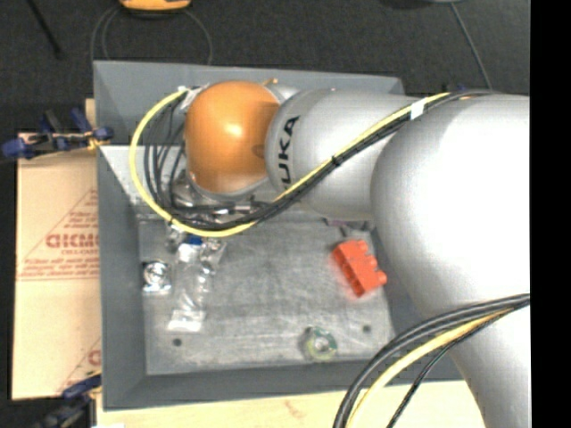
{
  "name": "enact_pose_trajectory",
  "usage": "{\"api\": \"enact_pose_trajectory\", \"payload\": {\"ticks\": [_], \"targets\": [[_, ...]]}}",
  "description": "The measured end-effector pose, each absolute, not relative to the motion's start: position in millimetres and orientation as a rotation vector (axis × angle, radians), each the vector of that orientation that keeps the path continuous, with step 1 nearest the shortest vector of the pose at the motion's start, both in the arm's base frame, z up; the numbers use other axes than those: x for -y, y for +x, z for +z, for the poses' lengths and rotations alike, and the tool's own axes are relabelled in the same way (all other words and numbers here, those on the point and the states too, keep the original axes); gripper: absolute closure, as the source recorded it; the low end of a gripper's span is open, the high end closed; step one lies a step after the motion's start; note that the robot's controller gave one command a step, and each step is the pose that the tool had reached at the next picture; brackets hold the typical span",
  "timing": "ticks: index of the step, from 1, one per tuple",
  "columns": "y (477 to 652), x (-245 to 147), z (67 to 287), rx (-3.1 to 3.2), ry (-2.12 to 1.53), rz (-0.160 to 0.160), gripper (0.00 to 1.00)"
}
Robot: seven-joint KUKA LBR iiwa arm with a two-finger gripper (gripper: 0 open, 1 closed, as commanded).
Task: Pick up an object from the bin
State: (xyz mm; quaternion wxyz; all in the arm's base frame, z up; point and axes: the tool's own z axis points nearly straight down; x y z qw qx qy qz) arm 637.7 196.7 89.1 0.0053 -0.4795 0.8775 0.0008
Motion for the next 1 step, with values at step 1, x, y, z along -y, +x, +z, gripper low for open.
{"api": "enact_pose_trajectory", "payload": {"ticks": [1], "targets": [[640.9,-198.4,237.0,-2.736,-1.52,-0.004,1.0]]}}
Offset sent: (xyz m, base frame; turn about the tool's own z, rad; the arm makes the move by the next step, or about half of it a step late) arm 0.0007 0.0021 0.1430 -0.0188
